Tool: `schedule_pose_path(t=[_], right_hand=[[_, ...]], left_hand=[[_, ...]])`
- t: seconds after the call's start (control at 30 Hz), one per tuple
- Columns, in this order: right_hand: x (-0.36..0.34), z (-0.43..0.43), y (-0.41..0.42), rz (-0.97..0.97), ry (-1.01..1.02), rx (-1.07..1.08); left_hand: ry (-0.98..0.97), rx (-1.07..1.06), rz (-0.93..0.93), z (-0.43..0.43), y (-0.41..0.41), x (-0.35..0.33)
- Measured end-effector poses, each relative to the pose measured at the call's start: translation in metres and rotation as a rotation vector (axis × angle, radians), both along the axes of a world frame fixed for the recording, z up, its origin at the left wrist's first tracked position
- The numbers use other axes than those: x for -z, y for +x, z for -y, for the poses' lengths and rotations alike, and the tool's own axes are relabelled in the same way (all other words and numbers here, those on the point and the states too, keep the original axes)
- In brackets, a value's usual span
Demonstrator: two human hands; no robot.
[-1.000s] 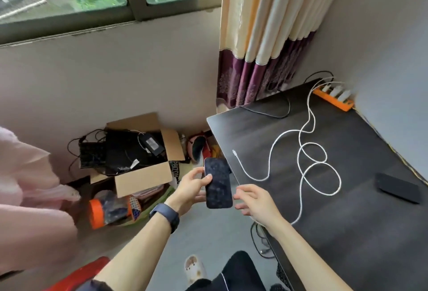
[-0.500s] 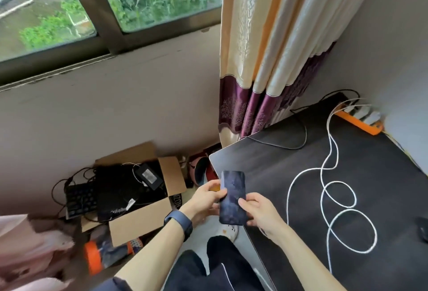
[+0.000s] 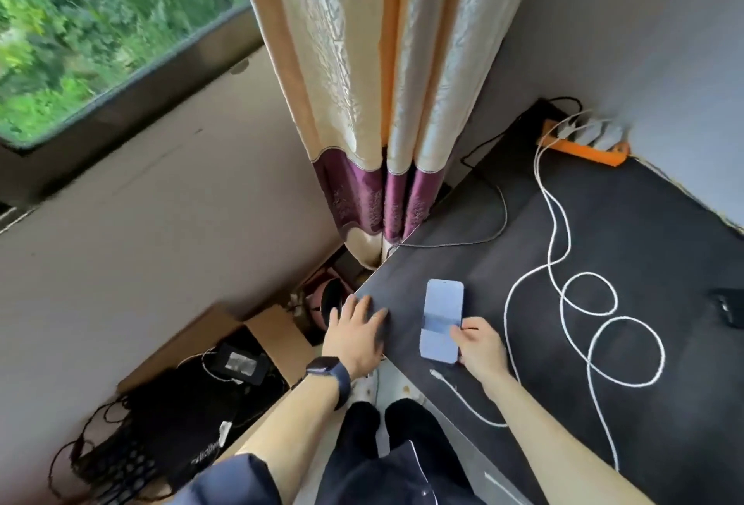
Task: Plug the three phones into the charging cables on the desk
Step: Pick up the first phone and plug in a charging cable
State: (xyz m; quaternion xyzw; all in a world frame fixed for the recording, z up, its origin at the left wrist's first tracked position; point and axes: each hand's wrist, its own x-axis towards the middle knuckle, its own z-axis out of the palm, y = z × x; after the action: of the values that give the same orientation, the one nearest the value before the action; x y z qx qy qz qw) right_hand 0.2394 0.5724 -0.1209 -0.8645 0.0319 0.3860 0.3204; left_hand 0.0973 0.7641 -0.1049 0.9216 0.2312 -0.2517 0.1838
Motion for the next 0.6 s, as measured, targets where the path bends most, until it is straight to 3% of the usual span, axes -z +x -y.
schedule_pose_path(t=[0.17, 0.27, 0.43, 0.6], right_hand=[[-0.018, -0.021, -0.005, 0.115, -0.182, 0.027], [-0.016, -0.025, -0.009, 0.142, -0.212, 0.043], [-0.017, -0.019, -0.014, 0.14, -0.205, 0.104], [-0.024, -0.005, -0.018, 0.102, -0.112, 0.244]], left_hand=[[0.08, 0.11, 0.077, -0.015, 0.003, 0.014], [0.068, 0.068, 0.231, -0.024, 0.024, 0.011], [-0.012, 0.003, 0.299, -0.039, 0.094, 0.01], [-0.135, -0.228, 0.162, -0.06, 0.139, 0.025]])
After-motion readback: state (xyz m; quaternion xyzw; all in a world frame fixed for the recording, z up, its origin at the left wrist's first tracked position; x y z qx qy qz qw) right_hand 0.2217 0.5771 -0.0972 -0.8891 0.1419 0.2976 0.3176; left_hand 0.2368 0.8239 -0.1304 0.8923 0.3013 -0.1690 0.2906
